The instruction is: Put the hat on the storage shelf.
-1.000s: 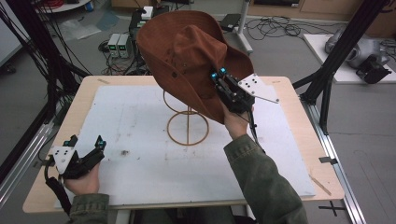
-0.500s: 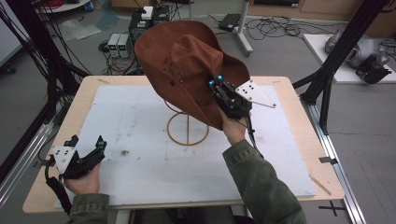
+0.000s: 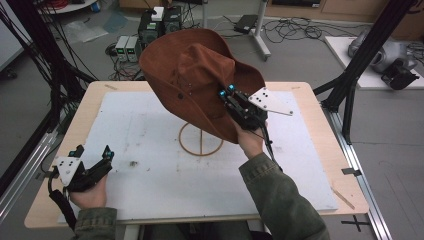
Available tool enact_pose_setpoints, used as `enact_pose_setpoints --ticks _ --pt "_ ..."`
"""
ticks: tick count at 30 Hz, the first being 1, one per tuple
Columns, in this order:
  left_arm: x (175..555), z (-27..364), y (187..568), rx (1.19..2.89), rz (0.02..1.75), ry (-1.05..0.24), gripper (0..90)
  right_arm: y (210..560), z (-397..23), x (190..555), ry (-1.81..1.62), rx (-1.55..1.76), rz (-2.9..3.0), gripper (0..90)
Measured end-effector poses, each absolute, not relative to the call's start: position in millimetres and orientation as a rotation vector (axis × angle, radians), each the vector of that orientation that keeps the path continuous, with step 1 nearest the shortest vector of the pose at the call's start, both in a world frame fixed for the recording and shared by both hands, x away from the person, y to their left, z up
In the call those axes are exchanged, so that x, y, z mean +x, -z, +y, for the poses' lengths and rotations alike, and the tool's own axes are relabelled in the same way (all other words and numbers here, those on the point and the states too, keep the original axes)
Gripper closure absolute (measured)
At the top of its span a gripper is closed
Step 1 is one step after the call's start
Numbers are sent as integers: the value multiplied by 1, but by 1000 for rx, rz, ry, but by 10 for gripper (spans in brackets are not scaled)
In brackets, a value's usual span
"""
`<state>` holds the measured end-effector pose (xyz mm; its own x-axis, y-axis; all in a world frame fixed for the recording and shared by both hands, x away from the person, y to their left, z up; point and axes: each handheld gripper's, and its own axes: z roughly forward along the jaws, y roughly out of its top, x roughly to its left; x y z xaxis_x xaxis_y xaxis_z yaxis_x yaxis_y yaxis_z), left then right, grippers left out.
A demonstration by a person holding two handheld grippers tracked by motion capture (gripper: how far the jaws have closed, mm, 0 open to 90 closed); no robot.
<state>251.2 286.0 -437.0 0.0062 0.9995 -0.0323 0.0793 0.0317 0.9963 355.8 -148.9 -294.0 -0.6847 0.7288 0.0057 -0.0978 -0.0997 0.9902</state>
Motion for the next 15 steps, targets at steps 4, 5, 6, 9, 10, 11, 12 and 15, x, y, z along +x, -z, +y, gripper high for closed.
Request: enact_pose_setpoints --ticks 4,5,6,9,10,11,12,15 --pt "251 287 437 1241 1280 -1138 178 294 -148 355 -1823 709 1615 862" --pt "251 287 437 1238 1282 -1138 178 294 -148 354 -1818 716 1621 861" --pt "251 287 437 1240 1283 -1138 178 294 -148 354 -1807 721 1627 856" --pt "251 287 437 1232 1284 -1134 178 295 -149 354 -1790 738 1645 843" --pt "251 287 437 1233 1284 -1134 178 295 -149 355 -1786 741 1649 842" --pt "251 287 437 1233 1284 -1135 178 295 -150 355 -1781 745 1654 841" --pt "251 287 437 1233 1285 -1134 178 295 -150 356 -1780 748 1659 838" --pt "251 287 437 1237 1284 -1135 178 295 -150 355 -1773 747 1669 830"
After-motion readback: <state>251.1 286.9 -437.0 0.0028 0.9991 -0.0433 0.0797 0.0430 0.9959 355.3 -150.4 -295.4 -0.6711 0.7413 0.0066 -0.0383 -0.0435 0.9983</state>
